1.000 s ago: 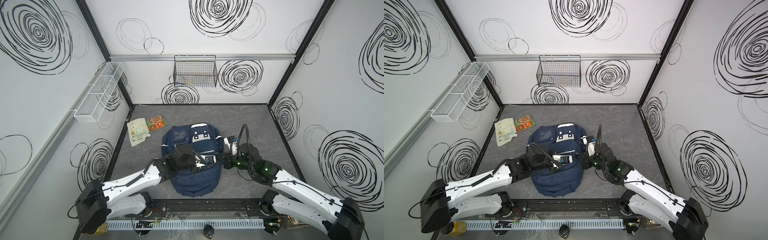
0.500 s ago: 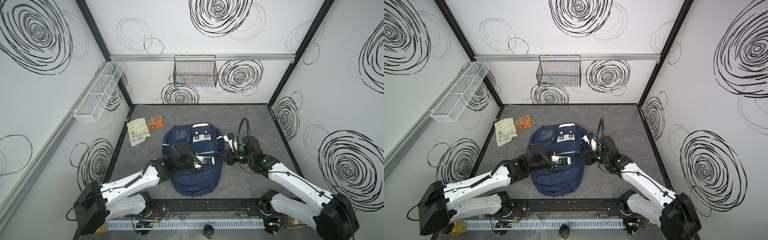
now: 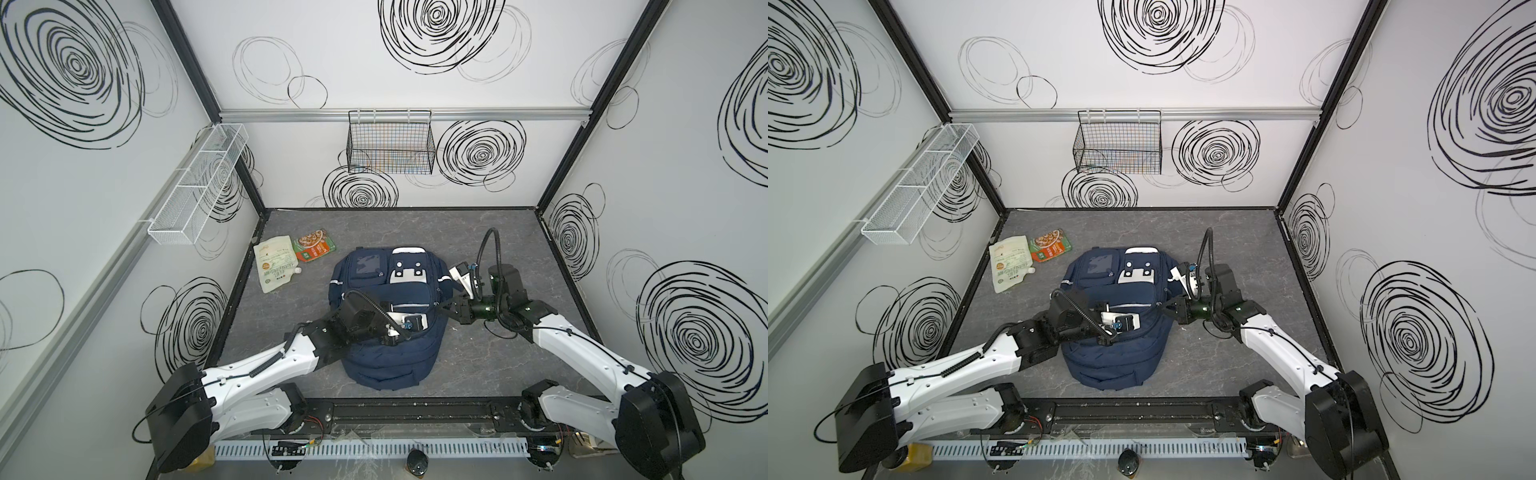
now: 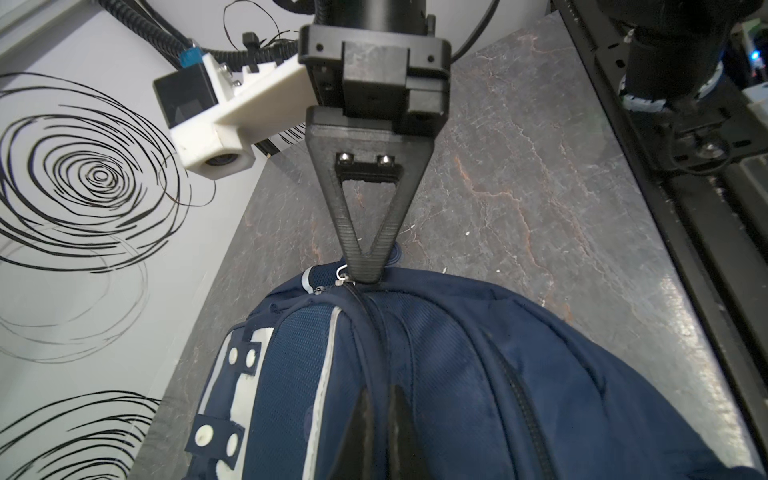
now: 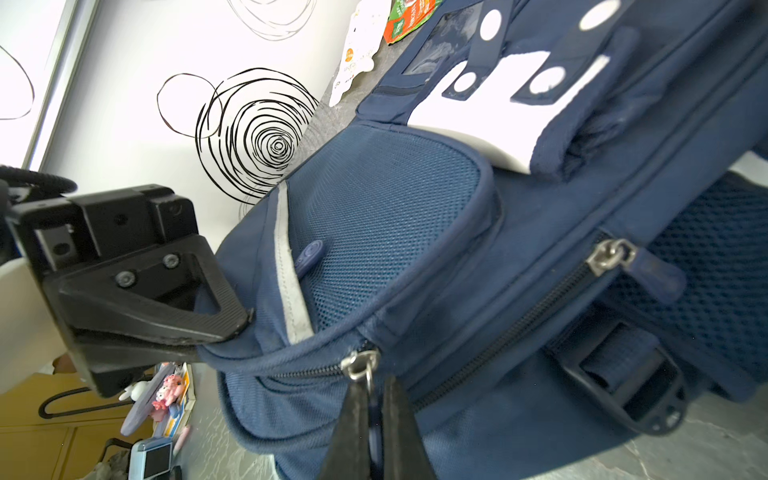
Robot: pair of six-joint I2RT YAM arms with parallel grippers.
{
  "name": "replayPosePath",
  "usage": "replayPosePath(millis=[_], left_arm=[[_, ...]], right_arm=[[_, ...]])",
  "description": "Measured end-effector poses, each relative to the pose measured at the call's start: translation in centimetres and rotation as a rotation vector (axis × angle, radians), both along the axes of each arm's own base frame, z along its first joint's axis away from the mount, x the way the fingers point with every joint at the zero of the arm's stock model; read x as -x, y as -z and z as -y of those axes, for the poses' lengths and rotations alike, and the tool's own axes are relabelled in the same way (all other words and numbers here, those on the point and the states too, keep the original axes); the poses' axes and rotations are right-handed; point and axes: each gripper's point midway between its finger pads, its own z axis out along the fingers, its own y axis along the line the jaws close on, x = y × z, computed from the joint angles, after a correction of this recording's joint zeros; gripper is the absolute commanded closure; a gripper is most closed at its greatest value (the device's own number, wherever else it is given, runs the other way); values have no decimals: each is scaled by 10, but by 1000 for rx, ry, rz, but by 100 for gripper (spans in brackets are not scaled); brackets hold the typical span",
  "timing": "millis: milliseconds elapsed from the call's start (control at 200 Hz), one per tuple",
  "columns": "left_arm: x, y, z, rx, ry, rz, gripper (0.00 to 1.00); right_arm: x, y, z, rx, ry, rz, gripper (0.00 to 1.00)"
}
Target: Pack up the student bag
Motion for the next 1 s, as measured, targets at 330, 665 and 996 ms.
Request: replayPosePath(millis=[330,665,996], left_arm=[[-47,-96,-38,455,-386,82,25],[-111,-37,-262,663,-1406,184,24],[-105,55,-321,452,-1631,207,24]], right_arm=[[-78,-2,103,214,583,137,16],[-88,-24,230,389,1190,425,2],[-68,61,292,660,1329,443,3]])
